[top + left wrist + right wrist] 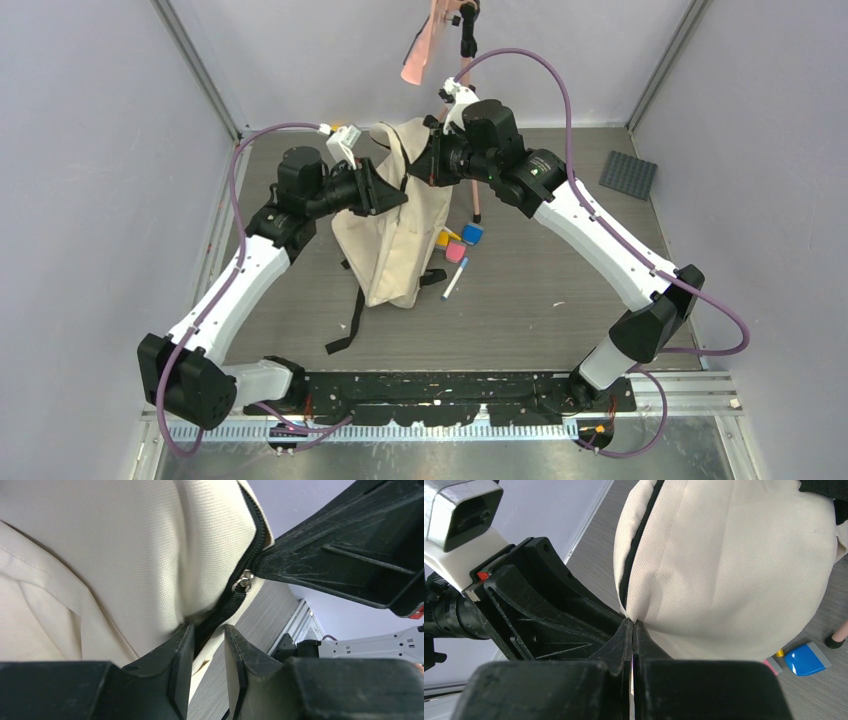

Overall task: Pack the student bag
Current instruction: Zip the student bag at the center of the board, then place the student bag at the center of the board.

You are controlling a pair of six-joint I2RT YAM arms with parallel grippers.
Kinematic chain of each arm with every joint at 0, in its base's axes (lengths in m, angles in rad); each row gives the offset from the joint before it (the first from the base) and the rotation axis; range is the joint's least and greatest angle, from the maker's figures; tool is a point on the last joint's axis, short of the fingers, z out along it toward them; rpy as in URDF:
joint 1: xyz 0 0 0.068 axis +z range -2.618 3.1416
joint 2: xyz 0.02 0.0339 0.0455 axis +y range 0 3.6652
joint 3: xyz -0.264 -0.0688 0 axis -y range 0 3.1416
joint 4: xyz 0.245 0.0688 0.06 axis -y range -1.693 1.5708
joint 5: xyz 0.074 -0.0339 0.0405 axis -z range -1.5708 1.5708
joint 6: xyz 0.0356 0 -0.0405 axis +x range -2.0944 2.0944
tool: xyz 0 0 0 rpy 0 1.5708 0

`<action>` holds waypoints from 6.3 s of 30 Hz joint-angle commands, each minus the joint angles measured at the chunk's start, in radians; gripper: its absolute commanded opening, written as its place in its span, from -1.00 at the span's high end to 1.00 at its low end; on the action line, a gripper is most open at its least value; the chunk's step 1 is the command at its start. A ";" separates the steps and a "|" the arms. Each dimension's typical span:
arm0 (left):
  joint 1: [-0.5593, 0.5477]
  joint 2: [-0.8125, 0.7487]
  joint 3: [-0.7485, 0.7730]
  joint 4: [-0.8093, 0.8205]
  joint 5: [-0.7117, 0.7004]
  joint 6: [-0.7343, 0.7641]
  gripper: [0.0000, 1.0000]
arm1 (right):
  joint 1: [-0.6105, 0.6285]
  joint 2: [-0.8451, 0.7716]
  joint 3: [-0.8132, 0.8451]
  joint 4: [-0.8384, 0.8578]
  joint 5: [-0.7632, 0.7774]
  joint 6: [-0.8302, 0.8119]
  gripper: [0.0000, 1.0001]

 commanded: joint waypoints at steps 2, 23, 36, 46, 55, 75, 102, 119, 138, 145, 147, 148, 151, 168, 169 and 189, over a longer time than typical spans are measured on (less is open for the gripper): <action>-0.004 -0.033 -0.022 0.056 -0.046 0.010 0.34 | 0.006 -0.074 0.026 0.152 -0.032 0.019 0.99; -0.004 -0.039 -0.032 0.137 -0.040 -0.019 0.45 | 0.007 -0.054 0.052 0.130 -0.052 0.016 0.99; -0.004 -0.076 -0.041 0.073 -0.049 0.010 1.00 | 0.007 -0.050 0.058 0.126 -0.040 0.008 0.99; -0.004 -0.094 -0.074 -0.036 -0.052 0.060 1.00 | 0.007 -0.090 0.048 0.148 0.025 0.005 0.99; -0.004 -0.128 -0.133 -0.094 -0.025 0.072 1.00 | 0.007 -0.100 0.047 0.164 0.060 0.009 0.99; -0.004 -0.161 -0.156 -0.422 0.005 0.214 1.00 | 0.007 -0.091 0.044 0.162 0.161 0.006 0.99; 0.256 0.369 0.173 -0.105 0.000 0.150 -0.50 | 0.007 -0.212 -0.197 0.115 0.250 -0.031 0.99; 0.235 0.812 0.492 -0.022 0.183 0.084 -0.43 | 0.006 -0.194 -0.175 0.073 0.265 -0.023 0.99; 0.197 0.769 0.381 0.046 0.273 0.040 1.00 | 0.007 -0.158 -0.156 0.040 0.268 -0.054 0.99; 0.273 0.471 0.074 0.074 0.081 0.015 1.00 | 0.011 -0.119 -0.151 0.040 0.274 -0.084 0.99; 0.281 0.374 0.004 0.019 0.001 0.031 1.00 | 0.016 -0.090 -0.137 0.044 0.279 -0.095 0.99; 0.282 0.324 -0.024 -0.018 -0.040 0.041 1.00 | 0.019 -0.064 -0.130 0.045 0.281 -0.105 0.99; 0.284 0.155 -0.088 -0.148 -0.255 0.043 1.00 | 0.040 -0.006 -0.079 0.046 0.291 -0.126 0.99; 0.427 -0.261 -0.295 -0.491 -0.628 -0.008 1.00 | 0.058 0.603 0.449 0.022 0.364 -0.120 0.99; 0.444 -0.261 -0.299 -0.501 -0.620 -0.004 1.00 | 0.058 0.644 0.501 -0.004 0.348 -0.105 0.99; 0.515 -0.399 -0.259 -0.709 -0.524 -0.049 -0.15 | 0.024 0.387 0.297 -0.023 0.237 -0.150 -0.40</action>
